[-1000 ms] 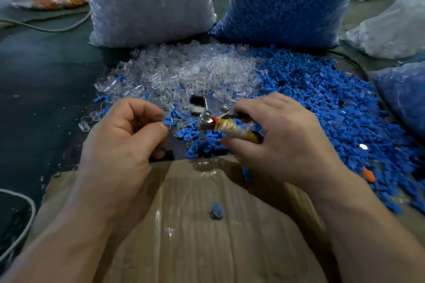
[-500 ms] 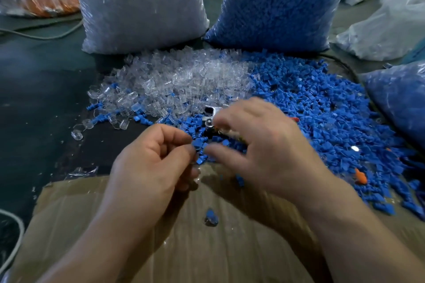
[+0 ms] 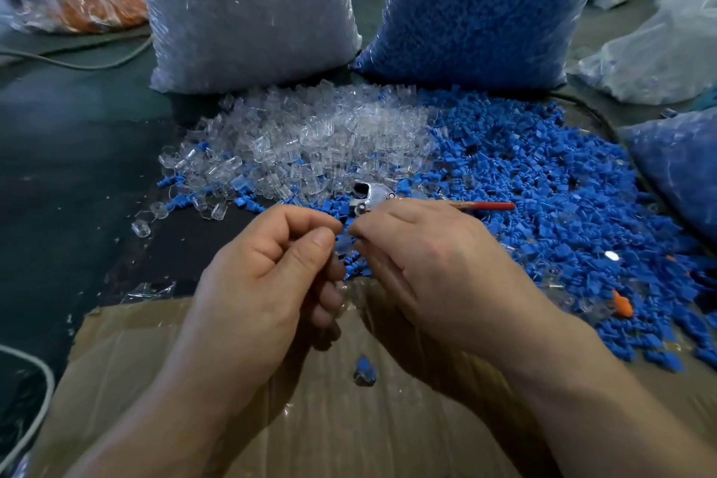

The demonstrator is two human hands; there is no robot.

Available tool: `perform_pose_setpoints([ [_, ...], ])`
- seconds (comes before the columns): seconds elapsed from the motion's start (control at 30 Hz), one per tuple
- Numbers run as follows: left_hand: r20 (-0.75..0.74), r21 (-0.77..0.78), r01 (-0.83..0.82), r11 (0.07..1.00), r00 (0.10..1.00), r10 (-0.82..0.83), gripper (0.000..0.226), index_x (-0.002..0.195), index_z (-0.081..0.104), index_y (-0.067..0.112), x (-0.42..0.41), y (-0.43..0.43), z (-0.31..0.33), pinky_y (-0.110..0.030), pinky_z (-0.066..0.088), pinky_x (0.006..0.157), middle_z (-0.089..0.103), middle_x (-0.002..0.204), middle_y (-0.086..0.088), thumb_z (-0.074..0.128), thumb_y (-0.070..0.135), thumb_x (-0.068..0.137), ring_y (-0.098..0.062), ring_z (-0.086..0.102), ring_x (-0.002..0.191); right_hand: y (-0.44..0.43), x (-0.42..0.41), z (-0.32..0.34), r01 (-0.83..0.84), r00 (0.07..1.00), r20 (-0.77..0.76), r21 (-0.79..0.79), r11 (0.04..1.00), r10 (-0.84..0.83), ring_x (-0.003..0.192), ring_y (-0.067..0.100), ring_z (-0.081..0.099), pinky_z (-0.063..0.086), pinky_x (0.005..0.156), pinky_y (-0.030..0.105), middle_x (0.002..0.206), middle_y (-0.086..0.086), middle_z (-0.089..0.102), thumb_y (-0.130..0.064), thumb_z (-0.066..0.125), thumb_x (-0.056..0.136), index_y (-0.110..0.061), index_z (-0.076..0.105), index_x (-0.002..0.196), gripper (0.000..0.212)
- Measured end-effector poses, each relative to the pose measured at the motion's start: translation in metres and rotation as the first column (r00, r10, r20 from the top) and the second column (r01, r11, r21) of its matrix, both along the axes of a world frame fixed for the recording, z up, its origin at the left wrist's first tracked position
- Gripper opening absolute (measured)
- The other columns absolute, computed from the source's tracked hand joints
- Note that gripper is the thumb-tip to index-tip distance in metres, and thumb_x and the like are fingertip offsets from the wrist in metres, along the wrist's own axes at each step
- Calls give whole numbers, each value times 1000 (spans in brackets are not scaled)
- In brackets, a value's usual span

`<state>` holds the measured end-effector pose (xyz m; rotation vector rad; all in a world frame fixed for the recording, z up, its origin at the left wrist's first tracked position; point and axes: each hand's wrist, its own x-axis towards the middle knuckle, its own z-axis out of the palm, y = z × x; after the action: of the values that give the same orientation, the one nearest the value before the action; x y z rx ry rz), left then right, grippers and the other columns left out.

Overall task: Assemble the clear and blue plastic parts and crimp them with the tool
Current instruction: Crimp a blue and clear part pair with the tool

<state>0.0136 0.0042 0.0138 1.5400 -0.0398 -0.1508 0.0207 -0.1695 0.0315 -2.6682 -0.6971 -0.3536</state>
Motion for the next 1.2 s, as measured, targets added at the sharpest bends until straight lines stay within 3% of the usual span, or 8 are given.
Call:
perform_pose_setpoints([
  [0.27,-152,-129,120,984,979,-140,27,69,69,23,2,2,8,-19,39,36,61,61,-3,68,50,65,-10,52,43,5,-3,1,-51,999,8,166,985,51,76,21,52,42,66,43,83,1,56,-29,44,97,-10,62,88,28],
  [0.47,210,195,3,981,977,-45,23,83,70,34,0,6,9,-21,46,40,62,58,4,72,55,72,-9,57,44,7,-4,3,21,986,-158,403,915,47,67,11,49,40,61,37,68,-10,50,-30,49,94,-18,53,75,22],
  [0.67,20,-31,73,997,997,-72,27,77,68,23,-2,1,12,-20,41,37,62,58,1,68,50,75,-11,54,42,4,-7,6,-14,993,-103,319,948,49,76,13,54,45,65,42,84,-12,53,-43,38,97,-23,55,92,26],
  [0.77,33,58,61,996,997,-63,33,74,64,22,-3,-2,11,-20,41,37,60,57,2,55,54,77,-11,53,42,4,-7,2,-53,997,-46,243,969,66,73,22,54,44,62,47,84,-4,53,-35,42,99,-14,58,91,28],
  [0.9,234,390,-13,921,968,-86,46,75,57,21,-1,5,8,-17,38,44,53,56,4,44,62,88,-4,46,49,7,-5,0,-92,992,-64,216,972,108,71,26,52,43,62,48,81,0,50,-34,42,100,-10,56,87,31],
  [1.07,130,119,147,982,978,-162,40,76,53,8,4,10,7,-25,35,48,41,62,-11,58,46,87,-16,38,55,9,-6,7,-139,990,71,249,958,125,64,24,46,40,57,46,74,2,49,-22,48,97,-6,55,78,26],
  [1.13,200,183,186,965,954,-222,41,77,56,13,4,12,8,-25,36,49,42,63,-12,55,53,85,-15,40,56,10,-8,10,-118,992,66,298,947,103,61,21,46,39,56,44,69,0,50,-22,51,94,-7,56,74,25],
  [1.2,281,259,183,948,925,-255,37,78,60,20,5,14,10,-21,39,50,47,62,-1,51,55,87,-9,44,56,11,-11,10,-48,992,-87,433,900,95,61,13,48,40,56,38,64,-6,50,-23,53,92,-13,55,72,22],
])
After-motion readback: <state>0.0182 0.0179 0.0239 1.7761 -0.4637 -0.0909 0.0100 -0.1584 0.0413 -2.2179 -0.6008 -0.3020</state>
